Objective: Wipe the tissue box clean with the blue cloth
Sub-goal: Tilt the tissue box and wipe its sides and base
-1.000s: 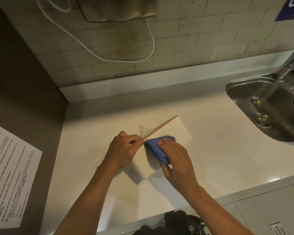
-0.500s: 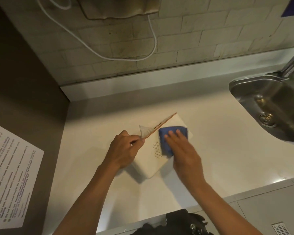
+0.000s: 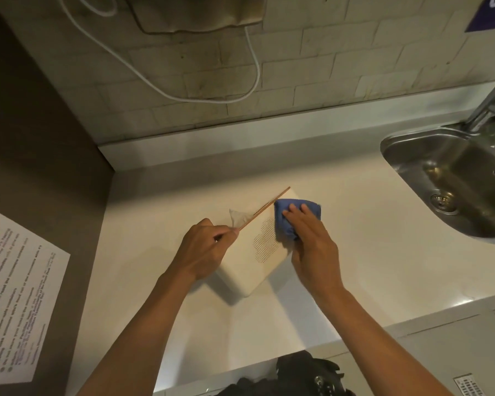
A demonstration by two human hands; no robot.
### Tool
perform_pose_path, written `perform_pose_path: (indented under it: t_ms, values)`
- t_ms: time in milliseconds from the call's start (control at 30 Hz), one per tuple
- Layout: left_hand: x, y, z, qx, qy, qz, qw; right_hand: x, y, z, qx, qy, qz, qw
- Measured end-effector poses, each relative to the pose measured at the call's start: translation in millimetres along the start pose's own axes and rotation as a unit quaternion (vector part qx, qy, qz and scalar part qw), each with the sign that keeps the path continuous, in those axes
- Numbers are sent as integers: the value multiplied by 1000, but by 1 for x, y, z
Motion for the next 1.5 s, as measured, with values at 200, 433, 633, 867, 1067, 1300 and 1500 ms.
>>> perform_pose_path:
  t_ms: [200, 433, 633, 867, 1067, 1300, 1500]
  values:
    - [-3, 0, -1, 10, 3, -12, 1000, 43, 73, 64, -158, -3, 46, 986]
    - [-5, 1, -6, 37, -6, 19, 999, -1, -1, 11, -53, 20, -12, 998]
    - [-6, 1, -5, 40, -13, 3, 999, 26, 21, 45, -77, -3, -1, 997]
    - [-6, 2, -2, 27, 0, 22, 999, -3, -23, -4, 20, -18, 10, 1000]
    - [-7, 1, 1, 26, 14, 8, 1000, 16, 4, 26, 22, -22, 14, 999]
    - [-2, -3, 6, 12, 14, 35, 999, 42, 82, 78, -98, -34, 49, 993]
    - [-3, -8, 11, -39, -2, 120, 992, 43, 96, 85, -141, -18, 59, 988]
Point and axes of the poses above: each hand's wrist, its own y-axis away from the middle knuckle, its own x-axis out of the palm, z = x × y, the point moved 6 cm from there along -y, towards the middle knuckle, and after that the axes turned 4 degrees about z, right-handed, at the moved point
